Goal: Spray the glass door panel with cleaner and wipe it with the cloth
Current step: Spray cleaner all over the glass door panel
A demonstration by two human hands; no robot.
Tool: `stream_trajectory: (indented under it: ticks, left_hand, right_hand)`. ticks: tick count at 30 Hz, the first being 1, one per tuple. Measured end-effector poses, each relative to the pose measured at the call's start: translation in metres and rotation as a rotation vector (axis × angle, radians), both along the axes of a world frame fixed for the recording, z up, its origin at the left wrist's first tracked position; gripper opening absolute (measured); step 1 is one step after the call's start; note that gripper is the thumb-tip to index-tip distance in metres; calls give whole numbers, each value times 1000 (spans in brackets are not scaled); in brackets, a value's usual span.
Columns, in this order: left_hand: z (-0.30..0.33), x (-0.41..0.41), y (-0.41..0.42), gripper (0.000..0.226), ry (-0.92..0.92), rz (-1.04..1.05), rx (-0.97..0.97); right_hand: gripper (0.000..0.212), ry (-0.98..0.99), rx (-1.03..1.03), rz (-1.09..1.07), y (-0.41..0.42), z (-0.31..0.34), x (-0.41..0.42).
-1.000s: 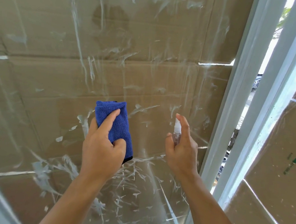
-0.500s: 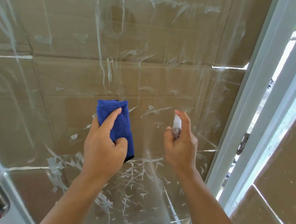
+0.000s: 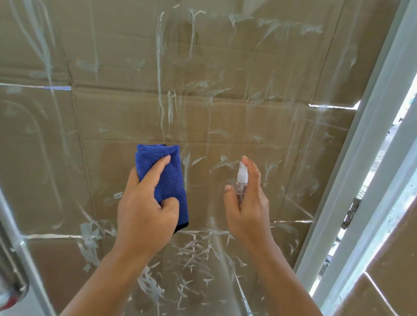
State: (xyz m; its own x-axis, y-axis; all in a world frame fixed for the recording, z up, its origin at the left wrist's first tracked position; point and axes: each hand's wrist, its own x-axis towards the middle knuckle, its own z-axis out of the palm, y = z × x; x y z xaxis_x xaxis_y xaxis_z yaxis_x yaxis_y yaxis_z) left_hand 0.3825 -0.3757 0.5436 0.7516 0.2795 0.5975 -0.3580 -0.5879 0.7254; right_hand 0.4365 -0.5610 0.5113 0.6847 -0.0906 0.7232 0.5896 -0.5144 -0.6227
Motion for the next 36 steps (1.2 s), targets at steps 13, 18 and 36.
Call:
stream_trajectory:
  ticks: [13,18,36]
  left_hand:
    - [-1,-21,21,71,17,-4,-6]
    - [-2,-24,30,72,16,-7,-14]
    - [-8,-23,58,71,29,15,1]
  right_hand:
    - [60,123,137,237,22,1,-26]
    - [54,30,134,72,29,-4,-25]
    - [49,-89,112,-69,55,-3,-22]
